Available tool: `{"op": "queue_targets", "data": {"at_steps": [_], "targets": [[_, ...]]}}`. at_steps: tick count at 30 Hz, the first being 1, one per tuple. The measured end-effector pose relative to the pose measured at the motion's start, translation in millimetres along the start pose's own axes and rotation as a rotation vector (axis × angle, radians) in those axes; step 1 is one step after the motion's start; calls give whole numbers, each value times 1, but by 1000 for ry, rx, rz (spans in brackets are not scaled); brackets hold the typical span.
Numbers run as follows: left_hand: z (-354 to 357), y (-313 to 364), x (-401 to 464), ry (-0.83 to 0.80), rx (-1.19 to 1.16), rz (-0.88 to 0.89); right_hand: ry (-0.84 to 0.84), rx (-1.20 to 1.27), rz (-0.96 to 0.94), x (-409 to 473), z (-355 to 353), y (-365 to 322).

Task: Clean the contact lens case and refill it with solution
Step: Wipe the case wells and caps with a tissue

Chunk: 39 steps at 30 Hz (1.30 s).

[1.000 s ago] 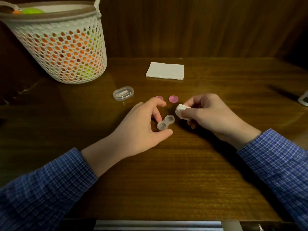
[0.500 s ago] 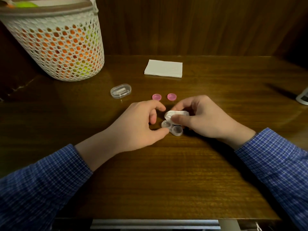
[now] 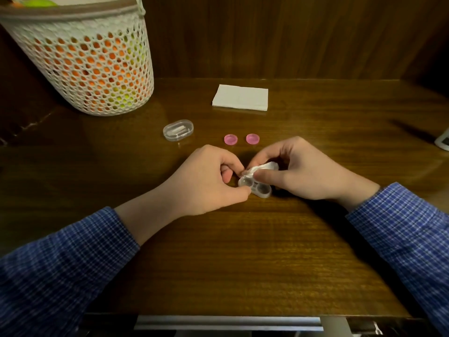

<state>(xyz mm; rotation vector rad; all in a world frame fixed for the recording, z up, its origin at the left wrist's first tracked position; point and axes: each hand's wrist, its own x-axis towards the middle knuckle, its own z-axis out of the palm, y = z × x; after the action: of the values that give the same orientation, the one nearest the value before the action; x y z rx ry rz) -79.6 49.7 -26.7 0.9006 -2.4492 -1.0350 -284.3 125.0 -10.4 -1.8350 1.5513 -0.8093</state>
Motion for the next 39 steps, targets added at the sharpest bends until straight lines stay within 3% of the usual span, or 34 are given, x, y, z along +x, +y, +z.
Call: {"op": "queue_targets", "data": {"at_steps": [6, 17, 31, 39], "targets": [[2, 3, -1, 7, 19, 16, -56, 29, 19, 1, -2, 0], [1, 2, -3, 30, -19, 27, 12, -13, 0, 0, 4, -2], [6, 11, -7, 41, 23, 99, -132, -44, 29, 2, -6, -7], [9, 11, -10, 72, 48, 104, -87, -27, 93, -1, -11, -6]]}}
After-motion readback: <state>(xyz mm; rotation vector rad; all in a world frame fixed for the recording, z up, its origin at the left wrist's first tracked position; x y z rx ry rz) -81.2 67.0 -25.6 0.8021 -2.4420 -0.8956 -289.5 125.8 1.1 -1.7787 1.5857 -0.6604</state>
